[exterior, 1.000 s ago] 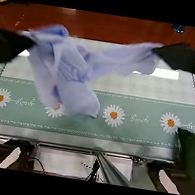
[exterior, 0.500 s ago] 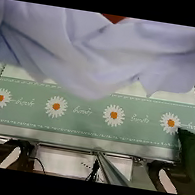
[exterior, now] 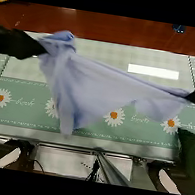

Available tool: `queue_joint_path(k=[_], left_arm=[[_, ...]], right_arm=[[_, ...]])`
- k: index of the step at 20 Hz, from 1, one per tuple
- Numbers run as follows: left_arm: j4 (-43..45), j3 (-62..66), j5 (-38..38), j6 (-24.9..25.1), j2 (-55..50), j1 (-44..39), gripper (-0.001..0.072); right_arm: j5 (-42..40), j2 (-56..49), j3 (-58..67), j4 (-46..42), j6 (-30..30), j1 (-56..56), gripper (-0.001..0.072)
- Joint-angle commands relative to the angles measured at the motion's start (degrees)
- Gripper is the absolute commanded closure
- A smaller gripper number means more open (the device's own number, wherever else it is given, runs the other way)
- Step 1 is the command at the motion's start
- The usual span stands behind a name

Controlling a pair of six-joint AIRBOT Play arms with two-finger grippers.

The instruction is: Fold the shirts.

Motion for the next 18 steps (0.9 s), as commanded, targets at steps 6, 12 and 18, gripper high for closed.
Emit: queue_joint_path(k=[6, 12, 18], left_arm=[[0.1, -4.0, 6.6, 5.6, -25.9, -4.5, 0.0686], [12.4, 0.3, -3.3, -0.3, -28.8, 2.1, 0.0167], [15.3, -7.5, -11.6, -5.8, -17.4, 11.7, 0.0164]], right_arm=[[-17.4, -16.6, -7.3, -0.9, -2.1, 0.0, 0.0687], [-21.2, -21.9, -7.3, -1.9, -4.2, 0.0, 0.0687], [-22.1, -21.8, -7.3, -9.0, -1.7, -0.9, 0.0686]])
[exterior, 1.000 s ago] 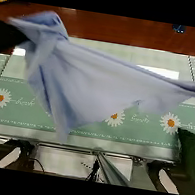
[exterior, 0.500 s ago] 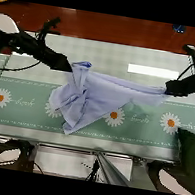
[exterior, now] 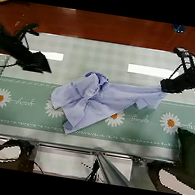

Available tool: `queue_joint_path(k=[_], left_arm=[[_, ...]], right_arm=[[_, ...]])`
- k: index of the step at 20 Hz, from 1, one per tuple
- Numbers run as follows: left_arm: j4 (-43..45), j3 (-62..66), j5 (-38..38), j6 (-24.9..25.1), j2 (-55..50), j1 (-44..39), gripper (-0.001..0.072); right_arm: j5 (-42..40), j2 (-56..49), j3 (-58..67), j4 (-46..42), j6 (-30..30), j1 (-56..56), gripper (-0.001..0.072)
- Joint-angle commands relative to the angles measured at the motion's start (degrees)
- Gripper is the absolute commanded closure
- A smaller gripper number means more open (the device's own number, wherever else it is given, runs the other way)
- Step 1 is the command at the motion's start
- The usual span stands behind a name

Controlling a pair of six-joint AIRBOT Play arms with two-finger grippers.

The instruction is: Fold the shirts.

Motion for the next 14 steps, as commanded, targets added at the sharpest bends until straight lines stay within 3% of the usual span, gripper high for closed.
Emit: queue_joint_path(k=[1, 3, 4, 8, 14], left_arm=[[1.6, -10.7, -2.4, -2.1, 7.6, 2.6, 0.0163], [-2.0, -23.3, 1.9, -1.8, 13.3, 1.8, 0.0136], [-5.3, -29.5, 4.3, -0.5, 16.0, 1.7, 0.0081], [-14.8, -47.1, 8.5, 3.8, 19.6, 0.1, 0.0081], [-16.3, -55.2, 19.3, 3.9, 19.1, -11.2, 0.0084]], right_arm=[[-0.5, -0.3, 0.0, -2.8, 1.2, -0.9, 0.0686], [-0.5, -0.3, 0.0, -2.4, 1.7, -1.8, 0.0686], [-0.6, -0.3, 0.0, -2.1, 1.8, -1.9, 0.0686], [-1.5, -0.3, 0.0, -1.2, 1.9, -1.9, 0.0686], [-1.5, -0.3, 0.0, -0.6, 1.8, -1.9, 0.0686]])
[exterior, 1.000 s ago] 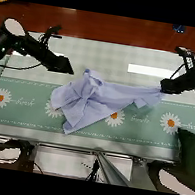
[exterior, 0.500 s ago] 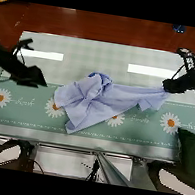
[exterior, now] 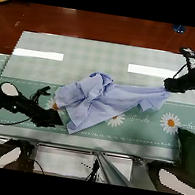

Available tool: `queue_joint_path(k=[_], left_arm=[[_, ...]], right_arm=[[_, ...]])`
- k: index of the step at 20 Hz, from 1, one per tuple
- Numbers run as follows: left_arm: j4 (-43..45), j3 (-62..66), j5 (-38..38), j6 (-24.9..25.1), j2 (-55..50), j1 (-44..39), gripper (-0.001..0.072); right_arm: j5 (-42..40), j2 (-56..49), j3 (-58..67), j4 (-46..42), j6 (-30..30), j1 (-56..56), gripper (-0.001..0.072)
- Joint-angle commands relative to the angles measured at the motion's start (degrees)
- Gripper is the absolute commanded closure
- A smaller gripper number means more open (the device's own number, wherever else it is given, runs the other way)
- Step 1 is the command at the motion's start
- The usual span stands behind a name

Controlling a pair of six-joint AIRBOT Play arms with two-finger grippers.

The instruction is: Fold the shirts.

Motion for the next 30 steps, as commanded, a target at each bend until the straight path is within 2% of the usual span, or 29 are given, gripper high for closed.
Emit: queue_joint_path(k=[1, 6, 10, 14, 15, 16, 18, 20, 21, 26, 30], left_arm=[[-2.1, -3.7, 7.4, 0.5, 0.3, -6.3, 0.0086], [-10.0, -3.7, 18.1, 0.6, -1.7, -12.9, 0.0104], [-15.1, -3.7, 19.3, 3.3, -7.2, -17.3, 0.0105], [-16.5, -3.4, 20.7, 3.6, -11.7, -21.5, 0.0106], [-17.1, -3.4, 21.5, 3.6, -12.2, -22.1, 0.0140], [-17.9, -3.4, 22.3, 3.6, -12.4, -22.4, 0.0262], [-19.8, -3.4, 24.2, 3.6, -12.5, -22.7, 0.0357], [-20.5, -3.4, 26.1, 3.6, -12.5, -22.7, 0.0615], [-20.5, -3.4, 26.3, 3.6, -12.5, -22.7, 0.0688], [-20.5, -2.6, 22.3, 4.7, -11.1, -22.7, 0.0690], [-20.5, 6.5, 13.6, 5.5, 0.1, -20.9, 0.0690]], right_arm=[[-0.1, 0.0, 0.0, 0.3, 0.0, 0.0, 0.0686], [0.1, 0.0, 0.0, 0.3, 0.0, 0.0, 0.0686], [0.3, 0.0, 0.0, 0.3, 0.0, 0.0, 0.0686], [0.6, 0.0, 0.0, 0.3, 0.0, 0.0, 0.0686], [0.7, 0.0, 0.0, 0.3, 0.0, 0.0, 0.0686], [0.9, 0.0, 0.0, 0.3, 0.0, 0.0, 0.0686], [0.9, 0.0, 0.0, 0.3, 0.0, 0.0, 0.0686], [0.9, 0.0, 0.0, 0.3, 0.0, 0.0, 0.0686], [1.0, 0.0, 0.0, 0.3, 0.0, 0.0, 0.0686], [1.1, 0.2, 0.0, 0.3, 0.0, 0.0, 0.0687], [-1.0, 5.4, 0.0, 1.9, 0.0, 0.0, 0.0686]])
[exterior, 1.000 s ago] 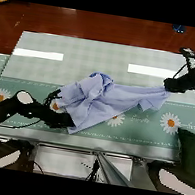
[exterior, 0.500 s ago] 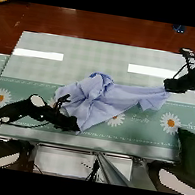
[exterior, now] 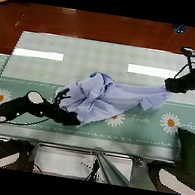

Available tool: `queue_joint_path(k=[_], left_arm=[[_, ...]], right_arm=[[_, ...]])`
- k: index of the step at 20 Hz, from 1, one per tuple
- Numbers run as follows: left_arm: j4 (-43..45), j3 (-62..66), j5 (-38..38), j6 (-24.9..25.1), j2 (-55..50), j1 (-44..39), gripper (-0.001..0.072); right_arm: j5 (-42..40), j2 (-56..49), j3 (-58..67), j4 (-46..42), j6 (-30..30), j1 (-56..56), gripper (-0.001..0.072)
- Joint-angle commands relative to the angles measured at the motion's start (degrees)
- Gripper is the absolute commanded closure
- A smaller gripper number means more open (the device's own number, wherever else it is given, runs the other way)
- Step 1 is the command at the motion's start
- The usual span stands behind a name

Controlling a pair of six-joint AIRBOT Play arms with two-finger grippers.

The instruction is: Fold the shirts.

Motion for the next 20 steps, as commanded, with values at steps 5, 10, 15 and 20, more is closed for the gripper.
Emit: queue_joint_path(k=[5, 10, 15, 20], left_arm=[[4.7, 31.9, -9.5, 0.6, 27.8, 11.7, 0.0690], [15.7, 55.2, -7.2, -3.5, 36.4, 28.5, 0.0690], [16.5, 65.4, -7.2, -2.2, 37.3, 38.5, 0.0689], [16.6, 67.9, -14.0, -3.9, 37.4, 38.8, 0.0690]], right_arm=[[-6.2, 17.7, 3.1, 2.5, 0.0, 0.0, 0.0686], [-23.0, 32.0, 11.0, 2.5, 0.5, 0.0, 0.0687], [-31.4, 38.2, 17.5, 0.3, 4.3, 0.0, 0.0687], [-22.9, 38.4, 21.0, -0.3, 6.3, 0.0, 0.0687]])
